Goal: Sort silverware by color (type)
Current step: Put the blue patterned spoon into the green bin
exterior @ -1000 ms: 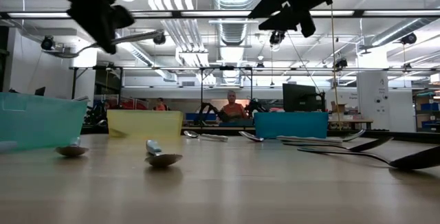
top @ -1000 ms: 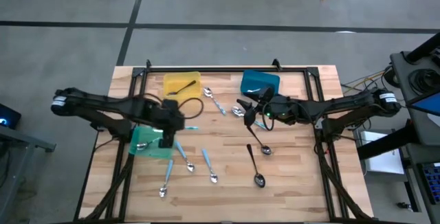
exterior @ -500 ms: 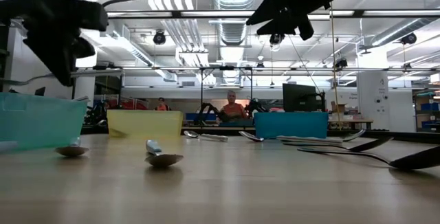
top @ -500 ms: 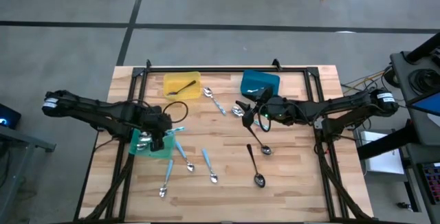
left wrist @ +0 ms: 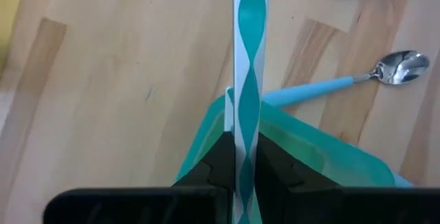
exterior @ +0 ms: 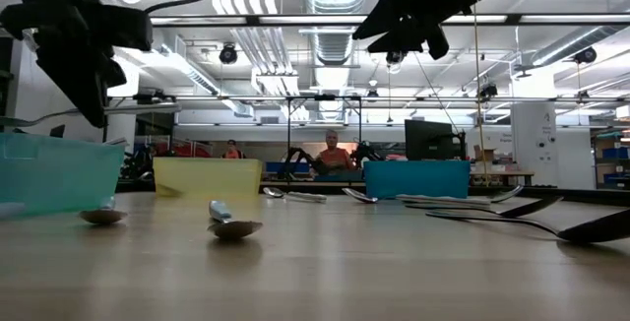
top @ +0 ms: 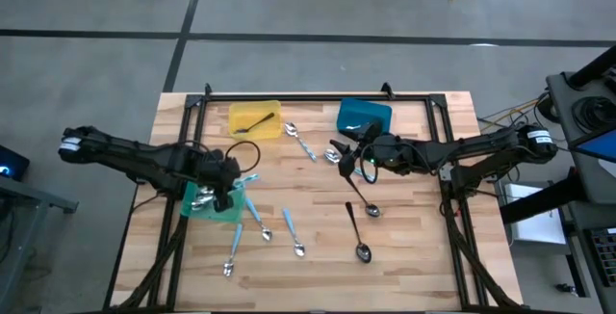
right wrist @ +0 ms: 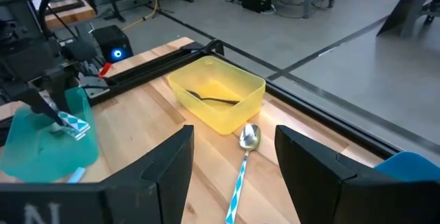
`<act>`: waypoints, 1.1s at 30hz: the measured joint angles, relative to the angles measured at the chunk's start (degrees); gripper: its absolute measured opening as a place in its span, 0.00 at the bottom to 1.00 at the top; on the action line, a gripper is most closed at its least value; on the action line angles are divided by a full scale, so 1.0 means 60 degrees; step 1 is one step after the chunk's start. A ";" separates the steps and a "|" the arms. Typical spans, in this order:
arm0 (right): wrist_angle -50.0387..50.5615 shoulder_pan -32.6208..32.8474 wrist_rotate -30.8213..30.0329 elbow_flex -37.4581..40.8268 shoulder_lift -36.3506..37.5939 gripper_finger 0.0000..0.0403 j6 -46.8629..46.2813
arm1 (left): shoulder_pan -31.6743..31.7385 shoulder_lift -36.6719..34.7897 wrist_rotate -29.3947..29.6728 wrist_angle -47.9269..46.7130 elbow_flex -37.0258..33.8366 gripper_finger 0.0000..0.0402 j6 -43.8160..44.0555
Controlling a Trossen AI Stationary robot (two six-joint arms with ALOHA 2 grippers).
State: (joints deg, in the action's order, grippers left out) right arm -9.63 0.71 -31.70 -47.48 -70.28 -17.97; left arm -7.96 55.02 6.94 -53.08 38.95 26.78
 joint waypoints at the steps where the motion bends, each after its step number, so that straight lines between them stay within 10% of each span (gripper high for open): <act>1: -0.0003 0.0000 0.0000 0.0000 0.0000 0.48 0.0002 | -0.0042 0.0000 0.0004 0.0000 -0.0025 0.04 0.0142; 33: 0.0072 0.0000 0.0025 0.0000 0.0000 0.48 -0.0002 | -0.0900 -0.0011 0.0277 0.0428 -0.1390 0.06 0.1375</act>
State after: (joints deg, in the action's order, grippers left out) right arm -9.20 0.71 -31.55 -47.48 -70.28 -17.98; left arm -13.37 54.96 8.60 -50.51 30.61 35.02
